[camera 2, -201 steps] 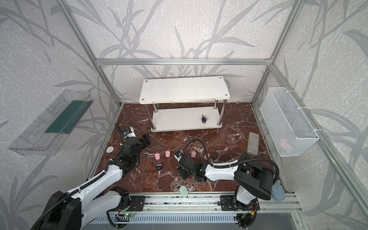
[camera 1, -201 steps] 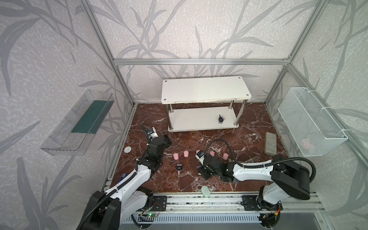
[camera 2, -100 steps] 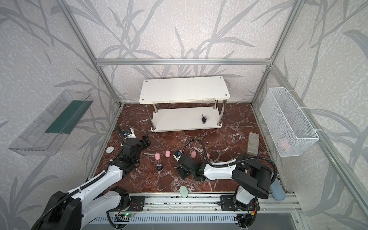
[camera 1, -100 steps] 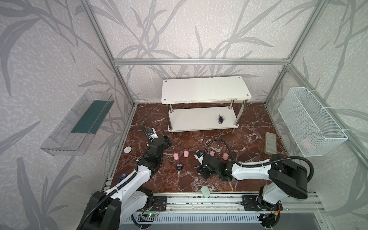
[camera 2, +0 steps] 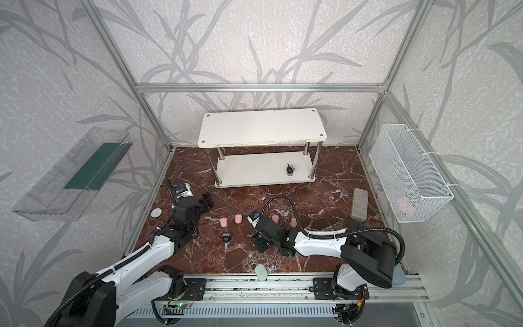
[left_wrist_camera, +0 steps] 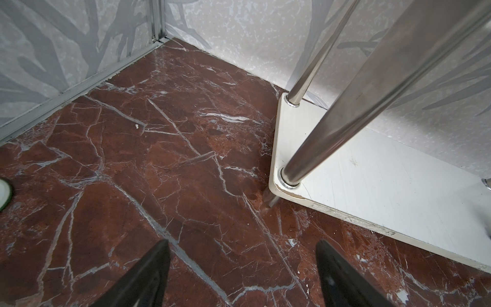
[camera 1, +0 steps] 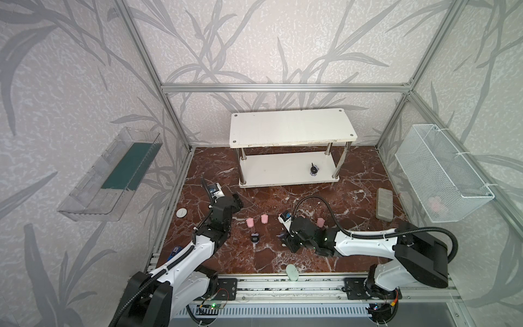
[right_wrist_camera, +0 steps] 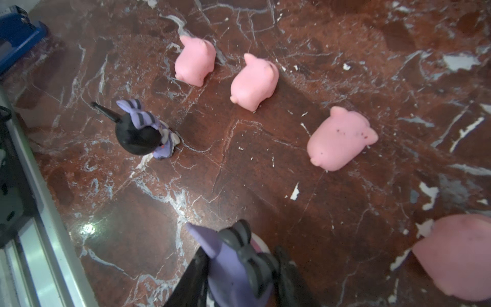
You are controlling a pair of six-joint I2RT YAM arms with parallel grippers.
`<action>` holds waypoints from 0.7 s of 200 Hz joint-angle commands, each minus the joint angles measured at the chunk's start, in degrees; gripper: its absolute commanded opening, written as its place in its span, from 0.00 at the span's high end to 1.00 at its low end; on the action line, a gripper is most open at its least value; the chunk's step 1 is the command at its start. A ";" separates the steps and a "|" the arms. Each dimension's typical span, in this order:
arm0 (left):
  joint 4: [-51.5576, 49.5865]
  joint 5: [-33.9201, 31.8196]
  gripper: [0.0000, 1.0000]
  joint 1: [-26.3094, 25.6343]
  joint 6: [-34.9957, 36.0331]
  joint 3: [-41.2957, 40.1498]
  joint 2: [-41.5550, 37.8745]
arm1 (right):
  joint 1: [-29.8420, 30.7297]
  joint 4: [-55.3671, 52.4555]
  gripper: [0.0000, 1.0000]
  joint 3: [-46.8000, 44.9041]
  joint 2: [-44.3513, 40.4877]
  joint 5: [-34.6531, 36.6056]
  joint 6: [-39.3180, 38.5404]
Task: Organize plastic toys on shelves
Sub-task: Pick up the plastic toy from the bottom-center of the table.
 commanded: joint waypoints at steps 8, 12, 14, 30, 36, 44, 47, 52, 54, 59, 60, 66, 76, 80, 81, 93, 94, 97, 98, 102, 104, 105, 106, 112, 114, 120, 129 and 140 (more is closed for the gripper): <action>0.21 -1.40 0.16 0.15 -0.26 -0.49 -0.73 | -1.55 -2.12 0.73 0.19 -4.16 -2.55 0.61; 0.21 -1.43 0.16 0.15 -0.25 -0.49 -0.77 | -1.82 -2.59 0.73 0.47 -4.76 -2.72 0.46; 0.20 -1.44 0.16 0.15 -0.17 -0.44 -0.81 | -1.91 -2.89 0.73 0.55 -5.08 -2.76 0.42; 0.14 -1.39 0.16 0.15 0.05 -0.34 -1.04 | -4.46 -4.42 0.73 1.64 -7.98 -3.99 -0.02; 0.15 -1.48 0.16 0.15 0.02 -0.31 -1.08 | -5.41 -5.05 0.73 2.14 -9.13 -4.65 -0.17; 0.03 -1.45 0.16 0.15 0.01 -0.30 -1.17 | -6.84 -5.92 0.73 3.04 -10.43 -5.57 -0.66; 0.03 -1.45 0.16 0.15 0.00 -0.27 -1.17 | -7.41 -6.18 0.73 3.49 -10.77 -5.84 -0.83; 0.03 -1.39 0.16 0.17 0.02 -0.29 -1.22 | -8.33 -6.69 0.73 4.19 -11.31 -6.29 -1.35; -0.02 -1.39 0.16 0.15 0.00 -0.29 -1.25 | -8.68 -6.85 0.73 4.47 -11.51 -6.46 -1.50; 0.02 -1.34 0.16 0.27 0.00 -0.30 -1.26 | -9.58 -7.22 0.73 5.26 -11.89 -6.90 -1.91; 0.03 -1.35 0.16 0.21 0.00 -0.26 -1.22 | -9.74 -7.24 0.73 5.42 -12.01 -6.94 -2.03; 0.03 -1.35 0.16 0.24 -0.04 -0.31 -1.18 | -10.85 -7.42 0.74 6.40 -12.13 -7.66 -2.67; 0.12 -1.19 0.16 0.24 -0.09 -0.24 -1.05 | -12.72 -7.28 0.74 8.06 -12.00 -8.98 -3.48; 0.11 -1.17 0.16 0.24 -0.04 -0.24 -1.08 | -13.55 -7.06 0.74 8.63 -11.83 -9.52 -3.68; 0.16 -1.18 0.16 0.24 -0.06 -0.23 -1.04 | -13.70 -6.94 0.74 8.78 -11.76 -9.66 -3.70; 0.20 -1.09 0.16 0.24 -0.10 -0.19 -0.98 | -15.88 -5.66 0.75 10.42 -10.74 -11.26 -3.97; 0.20 -1.05 0.16 0.24 -0.14 -0.21 -1.03 | -16.06 -5.58 0.75 10.55 -10.60 -11.41 -4.02; 0.20 -0.99 0.16 0.24 -0.12 -0.22 -0.99 | -16.52 -5.18 0.75 10.88 -10.22 -11.77 -4.07; 0.20 -0.95 0.16 0.24 -0.11 -0.22 -1.04 | -16.68 -5.08 0.75 11.05 -10.08 -11.88 -4.11; 0.20 -0.91 0.16 0.24 -0.22 -0.20 -1.13 | -17.25 -4.63 0.75 11.57 -9.50 -12.20 -4.31; 0.16 -0.92 0.16 0.24 -0.21 -0.11 -1.10 | -17.52 -4.45 0.75 11.88 -9.19 -12.35 -4.40; 0.14 -0.92 0.16 0.24 -0.20 -0.11 -1.09 | -17.67 -4.36 0.75 11.98 -9.03 -12.44 -4.45; 0.12 -0.92 0.16 0.24 -0.19 -0.08 -1.09 | -17.79 -4.32 0.76 12.13 -8.87 -12.48 -4.53; 0.14 -0.87 0.16 0.24 -0.19 -0.10 -1.16 | -18.54 -3.54 0.76 12.92 -7.83 -12.74 -4.75; 0.16 -0.88 0.16 0.24 -0.16 -0.13 -1.17 | -18.83 -3.21 0.76 13.14 -7.43 -12.88 -4.81; 0.11 -0.91 0.16 0.24 -0.18 -0.10 -1.20 | -19.67 -2.21 0.76 13.79 -6.25 -13.32 -4.86; 0.03 -0.93 0.16 0.24 -0.12 -0.13 -1.26 | -20.85 -0.71 0.76 14.94 -4.30 -14.36 -4.78; 0.03 -1.09 0.16 0.26 -0.10 -0.13 -1.26 | -22.26 0.63 0.76 16.41 -1.97 -15.30 -4.69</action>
